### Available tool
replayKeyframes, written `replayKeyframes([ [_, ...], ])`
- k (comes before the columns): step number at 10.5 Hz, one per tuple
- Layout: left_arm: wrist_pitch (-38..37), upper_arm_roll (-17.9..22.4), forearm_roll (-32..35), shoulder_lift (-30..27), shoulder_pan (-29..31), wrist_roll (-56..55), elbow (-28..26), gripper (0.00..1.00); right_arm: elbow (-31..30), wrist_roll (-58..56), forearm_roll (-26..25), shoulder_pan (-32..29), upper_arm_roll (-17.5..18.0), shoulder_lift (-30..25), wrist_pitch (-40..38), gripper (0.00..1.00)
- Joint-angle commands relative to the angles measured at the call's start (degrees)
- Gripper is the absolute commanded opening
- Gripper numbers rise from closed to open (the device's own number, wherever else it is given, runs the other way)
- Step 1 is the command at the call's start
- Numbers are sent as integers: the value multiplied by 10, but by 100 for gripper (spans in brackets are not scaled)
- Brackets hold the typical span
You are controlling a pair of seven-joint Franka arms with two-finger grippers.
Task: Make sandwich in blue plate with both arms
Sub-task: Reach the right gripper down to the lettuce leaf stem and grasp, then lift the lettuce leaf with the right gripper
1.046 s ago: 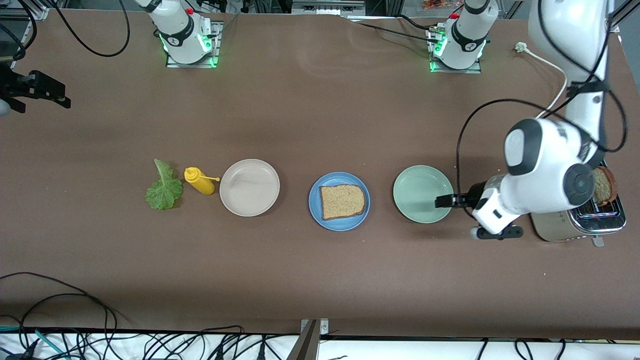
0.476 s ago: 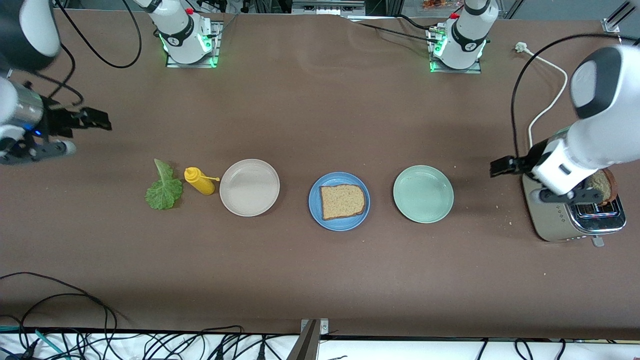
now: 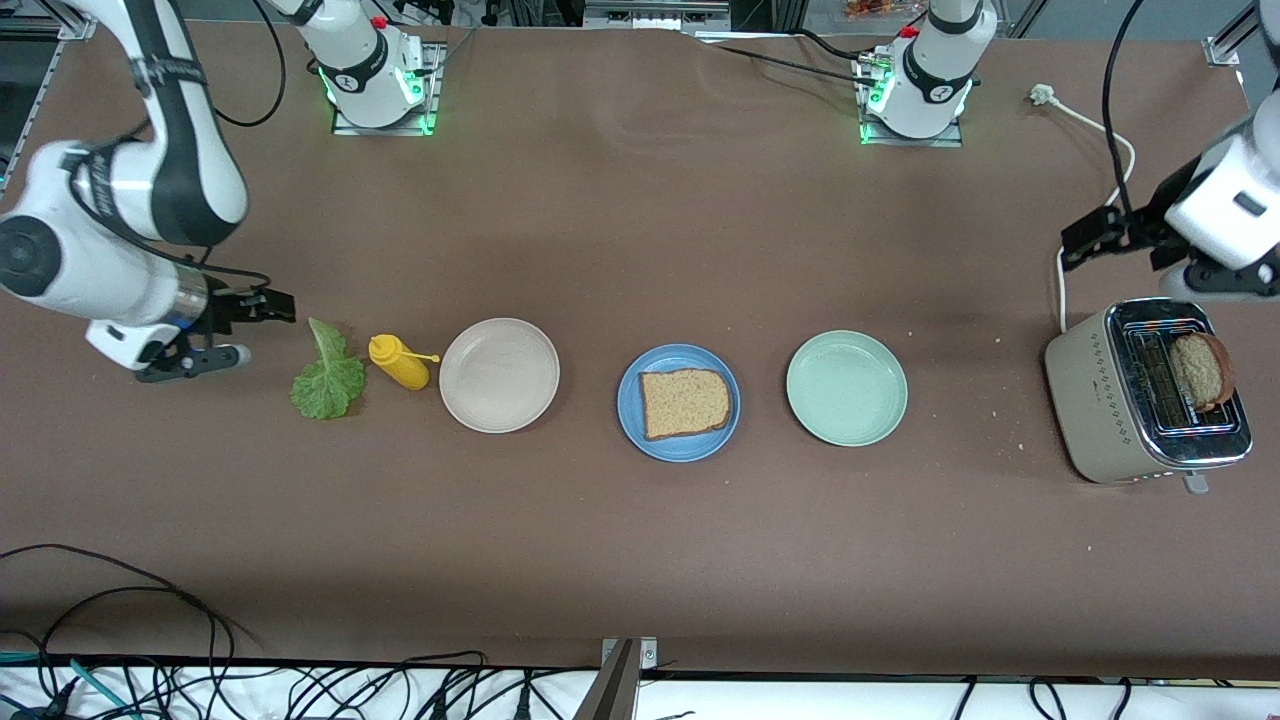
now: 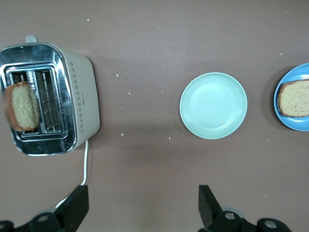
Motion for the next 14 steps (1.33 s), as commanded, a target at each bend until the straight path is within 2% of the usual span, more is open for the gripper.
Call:
replayKeyframes([
  [1, -8, -15, 17, -37, 17, 5, -20, 100, -48, 0, -6, -1, 0, 69, 100, 100],
  [3, -10, -12, 17, -45, 17, 5, -19, 100, -46, 0, -6, 0, 0, 130, 163, 100],
  [4, -21, -12, 17, -44, 17, 5, -14, 100, -43, 1, -6, 0, 0, 142, 165, 84],
  [5, -25, -12, 17, -40, 17, 5, -6, 100, -42, 2, -3, 1, 1, 142, 161, 36],
  [6, -26, -12, 17, -40, 17, 5, -5, 100, -37, 19, -4, 1, 2, 140, 159, 12],
  [7, -26, -12, 17, -40, 17, 5, -4, 100, -30, 21, -5, 6, 2, 139, 146, 2],
  [10, -26, -11, 18, -38, 19, 5, 11, 100, 1, 24, -4, 12, 2, 138, 118, 0],
  [14, -25, -11, 19, -39, 38, 9, 22, 100, 115, 26, 0, 17, 2, 132, -15, 0],
])
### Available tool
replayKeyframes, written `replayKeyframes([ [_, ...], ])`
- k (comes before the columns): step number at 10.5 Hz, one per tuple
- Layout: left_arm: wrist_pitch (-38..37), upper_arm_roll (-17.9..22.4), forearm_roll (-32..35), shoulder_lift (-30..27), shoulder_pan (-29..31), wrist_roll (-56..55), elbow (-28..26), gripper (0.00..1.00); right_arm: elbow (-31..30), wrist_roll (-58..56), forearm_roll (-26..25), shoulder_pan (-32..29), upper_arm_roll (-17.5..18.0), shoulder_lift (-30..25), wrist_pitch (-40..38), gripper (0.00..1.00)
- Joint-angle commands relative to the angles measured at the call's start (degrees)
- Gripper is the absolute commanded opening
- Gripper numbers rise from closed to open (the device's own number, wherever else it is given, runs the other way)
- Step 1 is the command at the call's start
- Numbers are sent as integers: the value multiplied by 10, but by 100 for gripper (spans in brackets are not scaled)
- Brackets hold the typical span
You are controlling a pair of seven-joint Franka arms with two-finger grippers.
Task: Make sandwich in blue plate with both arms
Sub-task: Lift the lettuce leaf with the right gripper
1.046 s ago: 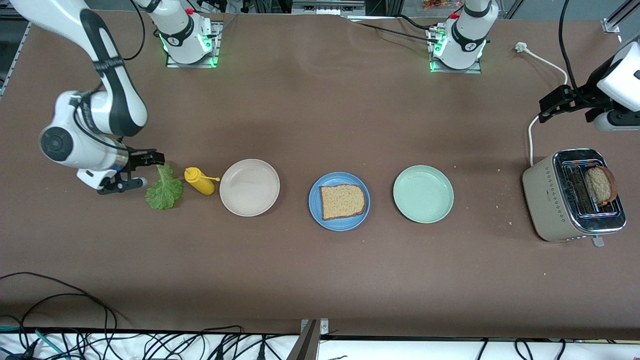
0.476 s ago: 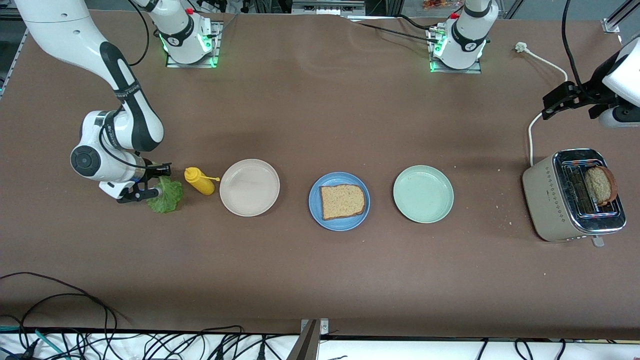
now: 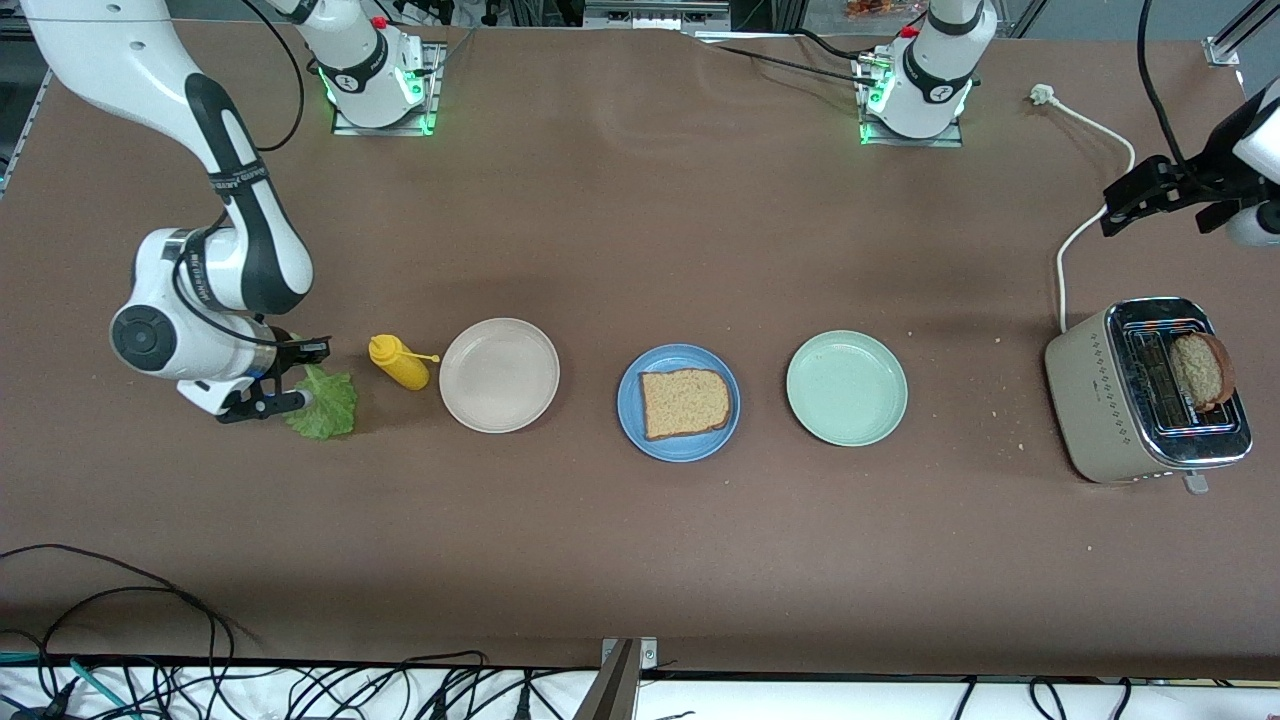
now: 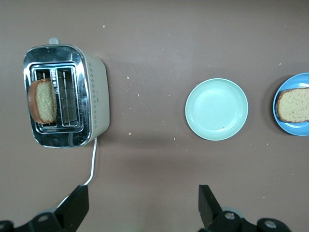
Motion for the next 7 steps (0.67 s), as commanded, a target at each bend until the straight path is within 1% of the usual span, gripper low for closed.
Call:
replayKeyframes([
  [1, -8, -6, 19, -2, 13, 5, 18, 100, 87, 10, 1, 5, 0, -18, -107, 0],
  [2, -8, -6, 18, -3, 13, 5, 18, 100, 116, 15, 1, 10, 4, -31, -153, 0],
  [3, -8, -6, 17, -3, 13, 5, 19, 100, 146, 51, 1, 14, 12, -42, -201, 0],
  [4, -8, -11, 19, -3, 12, 5, 19, 100, 177, 88, 1, 14, 33, -47, -247, 0],
  [5, -8, -13, 20, -2, 8, 5, 19, 100, 210, 139, 1, 16, 63, -48, -278, 0],
  [6, -8, -13, 19, -3, 8, 5, 19, 100, 226, 198, 1, 19, 95, -48, -290, 0],
  [7, -8, -11, 19, -3, 12, 6, 18, 100, 234, 266, 1, 19, 142, -49, -291, 1],
])
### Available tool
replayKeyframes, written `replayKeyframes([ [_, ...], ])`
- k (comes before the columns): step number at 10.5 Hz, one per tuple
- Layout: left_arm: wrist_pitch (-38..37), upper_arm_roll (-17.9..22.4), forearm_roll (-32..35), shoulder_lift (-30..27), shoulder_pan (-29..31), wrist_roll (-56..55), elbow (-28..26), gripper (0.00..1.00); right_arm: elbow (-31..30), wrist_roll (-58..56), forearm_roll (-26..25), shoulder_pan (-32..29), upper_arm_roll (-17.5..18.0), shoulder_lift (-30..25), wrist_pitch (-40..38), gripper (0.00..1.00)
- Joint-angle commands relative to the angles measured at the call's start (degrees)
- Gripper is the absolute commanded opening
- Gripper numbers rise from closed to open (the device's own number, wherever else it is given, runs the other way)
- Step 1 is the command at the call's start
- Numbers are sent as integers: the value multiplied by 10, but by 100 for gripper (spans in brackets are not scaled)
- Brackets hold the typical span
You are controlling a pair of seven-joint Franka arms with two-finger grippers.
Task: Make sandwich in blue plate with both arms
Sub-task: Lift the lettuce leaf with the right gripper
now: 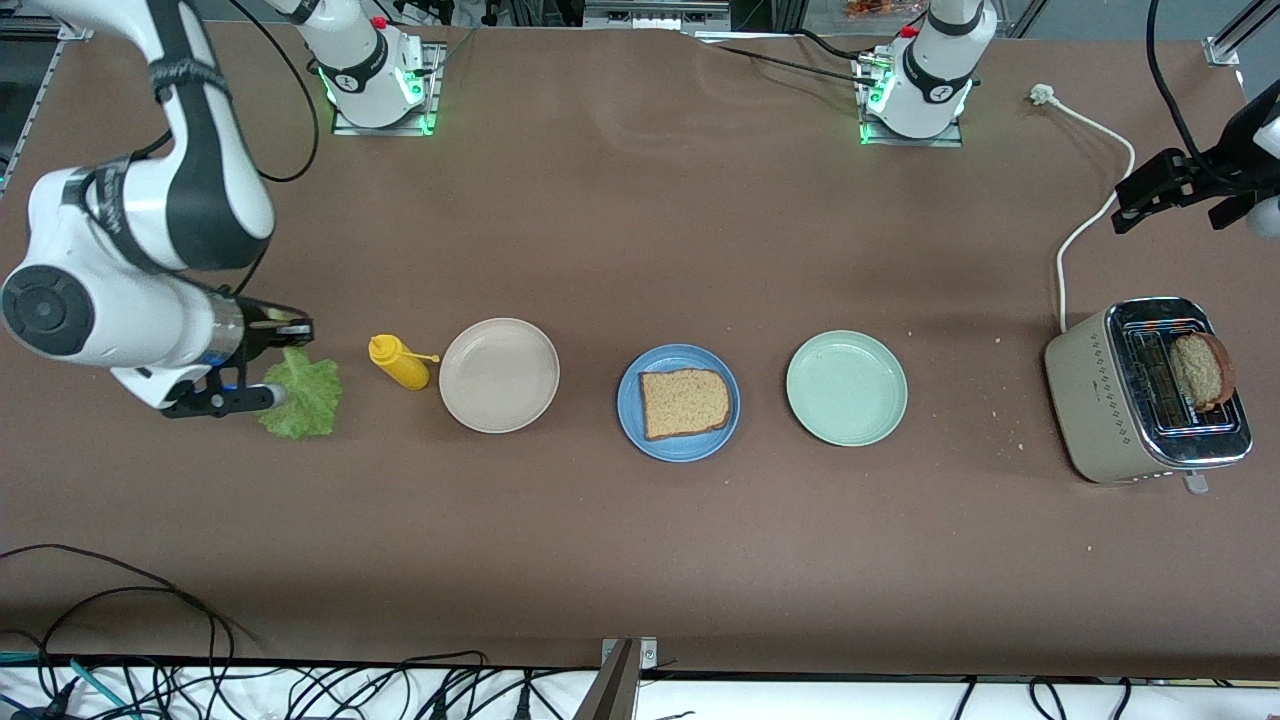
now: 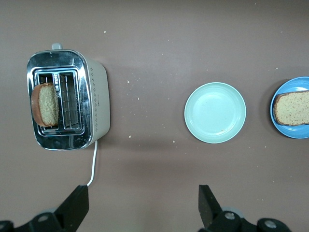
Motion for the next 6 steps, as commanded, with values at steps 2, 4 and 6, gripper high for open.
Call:
replayKeyframes([
  [2, -8, -1, 19, 0, 2, 6, 8, 100, 49, 236, 0, 5, 150, -4, -28, 1],
  [4, -8, -2, 19, 0, 3, 5, 8, 100, 52, 308, -1, 41, 187, 26, 23, 1],
  [6, -8, -2, 19, 0, 3, 5, 8, 100, 52, 338, -5, 98, 186, 73, 116, 2],
])
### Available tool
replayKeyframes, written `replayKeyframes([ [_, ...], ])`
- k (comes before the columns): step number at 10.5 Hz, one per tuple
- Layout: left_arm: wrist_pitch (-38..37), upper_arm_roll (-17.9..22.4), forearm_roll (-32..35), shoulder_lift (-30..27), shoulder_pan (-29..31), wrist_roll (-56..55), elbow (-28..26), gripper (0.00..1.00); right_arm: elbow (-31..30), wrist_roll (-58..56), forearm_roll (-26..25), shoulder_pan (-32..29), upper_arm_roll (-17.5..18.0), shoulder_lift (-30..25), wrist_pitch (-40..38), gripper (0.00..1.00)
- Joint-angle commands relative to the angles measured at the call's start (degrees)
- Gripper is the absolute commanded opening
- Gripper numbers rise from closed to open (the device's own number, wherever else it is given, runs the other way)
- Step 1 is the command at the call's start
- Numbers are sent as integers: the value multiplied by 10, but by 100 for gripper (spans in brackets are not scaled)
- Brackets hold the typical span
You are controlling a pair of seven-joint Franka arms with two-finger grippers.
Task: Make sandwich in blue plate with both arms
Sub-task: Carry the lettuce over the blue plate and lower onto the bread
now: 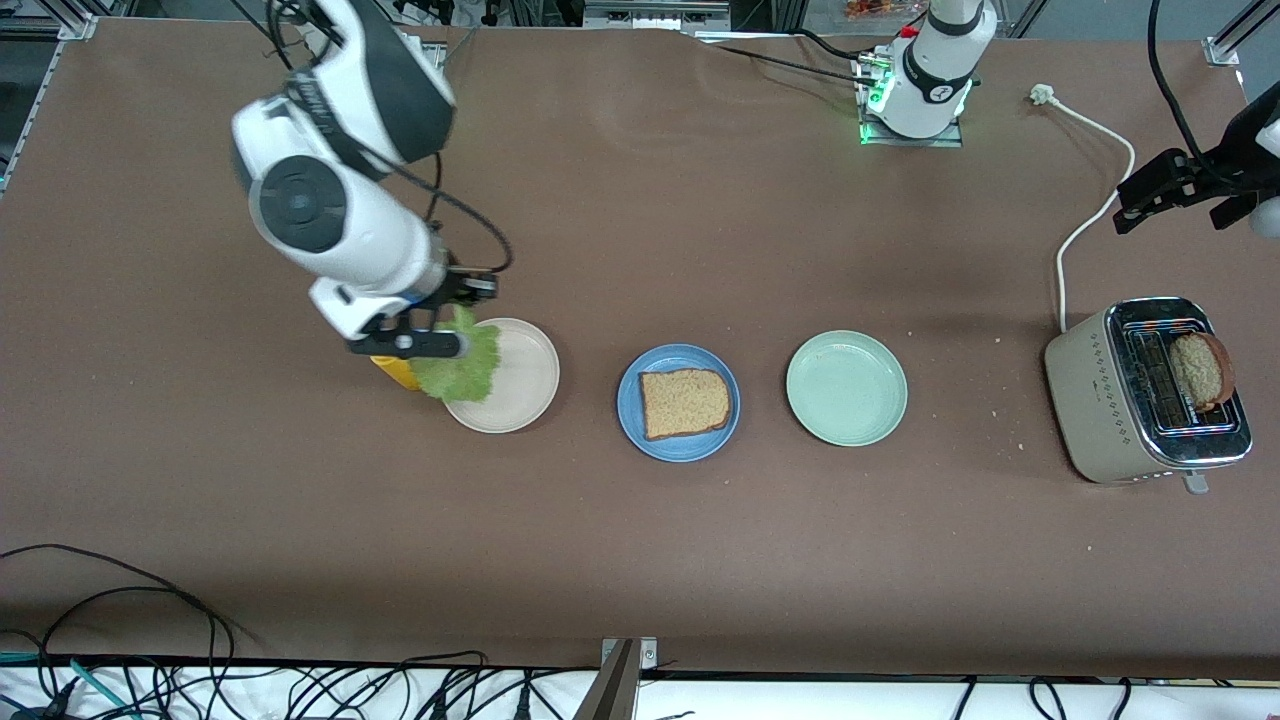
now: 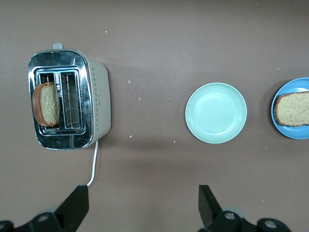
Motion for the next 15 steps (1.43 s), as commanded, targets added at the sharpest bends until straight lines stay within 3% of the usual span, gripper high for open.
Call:
replayKeyframes([
  [1, -8, -4, 19, 0, 3, 5, 8, 100, 17, 40, -3, 72, 3, 93, 138, 2],
  [4, -8, -5, 19, 0, 2, 5, 9, 100, 22, 44, -2, 137, 4, 174, 322, 2],
  [7, -8, -4, 19, 0, 2, 5, 9, 100, 22, 46, -5, 174, 2, 231, 420, 2],
  [8, -8, -4, 19, 0, 2, 5, 9, 100, 22, 46, -9, 176, 2, 245, 431, 20],
  [9, -7, -4, 19, 0, 2, 5, 9, 100, 22, 45, -12, 180, 0, 251, 445, 53],
  [10, -7, -4, 19, 0, 3, 5, 9, 100, 22, 43, -35, 181, -5, 253, 453, 69],
  [11, -7, -4, 19, 0, 2, 5, 9, 100, 24, 43, -62, 182, -7, 253, 457, 92],
  [12, -7, -4, 19, 0, 2, 5, 9, 100, 29, 41, -76, 181, -7, 251, 462, 100],
  [15, -7, -4, 19, 0, 2, 5, 9, 100, 42, 39, -74, 174, -7, 234, 435, 100],
])
